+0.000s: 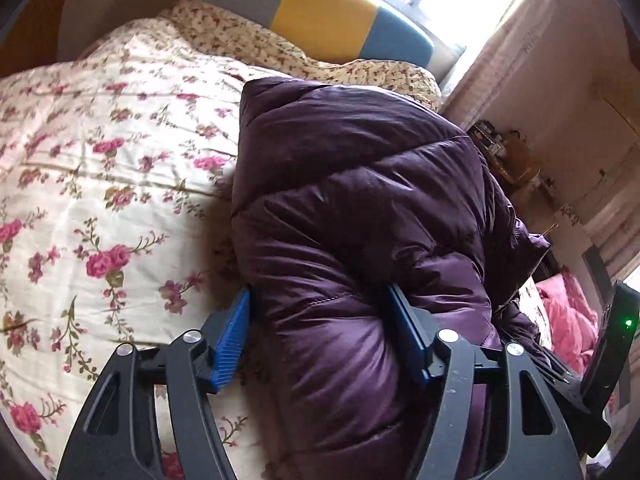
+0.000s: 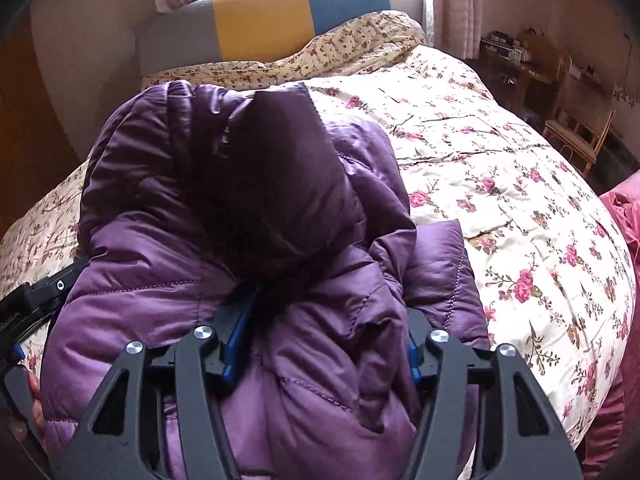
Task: Fold large clothes
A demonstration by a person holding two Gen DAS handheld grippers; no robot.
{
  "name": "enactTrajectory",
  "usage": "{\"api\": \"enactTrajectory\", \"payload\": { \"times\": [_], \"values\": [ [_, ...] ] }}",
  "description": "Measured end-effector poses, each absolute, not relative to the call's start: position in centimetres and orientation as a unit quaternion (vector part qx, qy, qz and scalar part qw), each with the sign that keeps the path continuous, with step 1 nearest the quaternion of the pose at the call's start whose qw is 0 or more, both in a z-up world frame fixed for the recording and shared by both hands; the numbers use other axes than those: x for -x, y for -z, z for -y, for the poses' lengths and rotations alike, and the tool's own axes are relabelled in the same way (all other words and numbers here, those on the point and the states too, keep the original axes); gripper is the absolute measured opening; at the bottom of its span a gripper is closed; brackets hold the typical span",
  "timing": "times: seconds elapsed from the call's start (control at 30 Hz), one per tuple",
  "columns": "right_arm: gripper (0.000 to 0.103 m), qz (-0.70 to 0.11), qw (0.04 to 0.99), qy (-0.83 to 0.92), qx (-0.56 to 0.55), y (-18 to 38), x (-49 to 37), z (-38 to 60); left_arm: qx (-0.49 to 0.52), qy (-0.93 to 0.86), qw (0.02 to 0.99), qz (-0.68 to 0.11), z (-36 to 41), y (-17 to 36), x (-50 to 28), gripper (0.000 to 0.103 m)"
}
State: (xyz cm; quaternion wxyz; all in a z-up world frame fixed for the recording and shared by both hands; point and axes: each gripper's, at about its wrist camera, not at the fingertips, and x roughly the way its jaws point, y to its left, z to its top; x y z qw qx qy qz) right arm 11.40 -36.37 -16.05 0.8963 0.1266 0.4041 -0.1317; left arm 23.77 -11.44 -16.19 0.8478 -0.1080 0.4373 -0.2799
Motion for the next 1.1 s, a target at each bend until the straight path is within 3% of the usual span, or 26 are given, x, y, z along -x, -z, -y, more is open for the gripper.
{"api": "enactTrajectory", "payload": {
  "times": [0.23, 0.3, 0.4, 0.8, 1.1],
  "values": [
    [0.04, -0.403, 0.903, 0.136, -0.069, 16.2, -11.6, 34.2, 0.076, 0.291, 0.858, -0.416, 12.4, 15.8, -22.6, 0.047],
    [0.028, -0.4, 0.905, 0.135, -0.046, 16.0, -11.5, 33.3, 0.078, 0.292, 0.858, -0.415, 12.3, 15.7, -22.7, 0.041],
    [0.02, -0.394, 0.909, 0.132, -0.036, 15.7, -11.3, 32.5, 0.072, 0.294, 0.861, -0.408, 12.1, 15.1, -22.4, 0.034],
    [0.016, -0.358, 0.93, 0.082, -0.027, 12.1, -11.5, 28.7, 0.097, 0.291, 0.875, -0.373, 8.0, 11.6, -22.1, 0.028],
    [0.016, -0.344, 0.939, -0.002, 0.003, 10.9, -15.0, 19.8, 0.103, 0.22, 0.907, -0.344, -0.4, 9.2, -23.5, 0.028]
  ]
}}
